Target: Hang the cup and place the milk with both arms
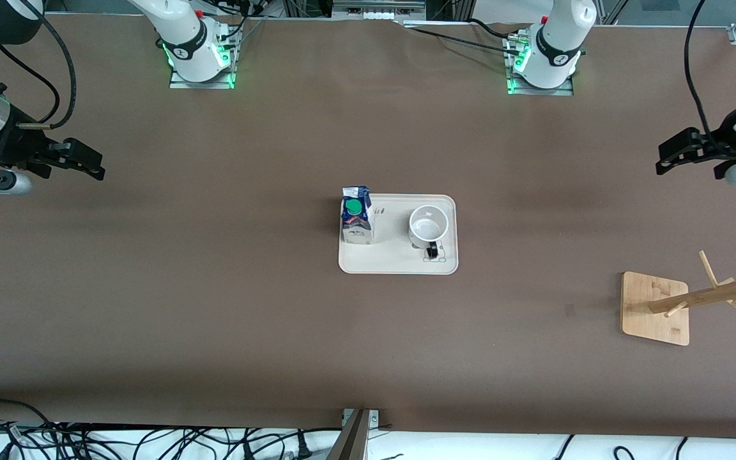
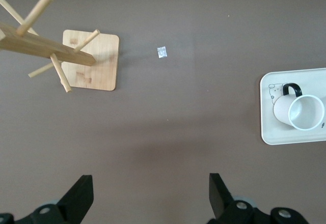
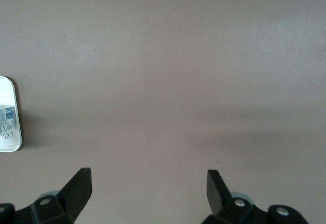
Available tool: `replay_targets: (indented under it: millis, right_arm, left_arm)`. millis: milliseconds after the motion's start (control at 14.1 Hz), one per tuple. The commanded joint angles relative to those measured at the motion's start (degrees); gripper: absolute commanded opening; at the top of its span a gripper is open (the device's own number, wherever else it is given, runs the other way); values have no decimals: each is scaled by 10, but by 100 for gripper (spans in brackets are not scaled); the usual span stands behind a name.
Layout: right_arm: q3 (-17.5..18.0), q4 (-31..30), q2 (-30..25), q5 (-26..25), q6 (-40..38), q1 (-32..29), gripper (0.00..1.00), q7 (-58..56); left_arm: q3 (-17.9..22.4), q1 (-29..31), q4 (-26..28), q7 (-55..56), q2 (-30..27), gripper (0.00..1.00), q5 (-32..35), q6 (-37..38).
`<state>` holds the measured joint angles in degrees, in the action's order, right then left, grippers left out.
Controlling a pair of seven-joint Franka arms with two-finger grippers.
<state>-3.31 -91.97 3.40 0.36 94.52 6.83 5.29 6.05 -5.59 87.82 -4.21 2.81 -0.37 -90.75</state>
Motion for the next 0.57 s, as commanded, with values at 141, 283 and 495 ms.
replay_targets:
  millis: [141,283,495]
  right_arm:
    - [4,13,3,4,-1,-5,100,-6]
    - [4,15,2,6,-1,-6,100,-5]
    - [7,28,13,24,18,0,100,-5]
  left_arm:
    - [3,4,-22,-16,12,100,0,13]
    - [-11,20,-18,-12,6,100,-3,13]
    - [-11,38,-17,-18,6,100,-9,13]
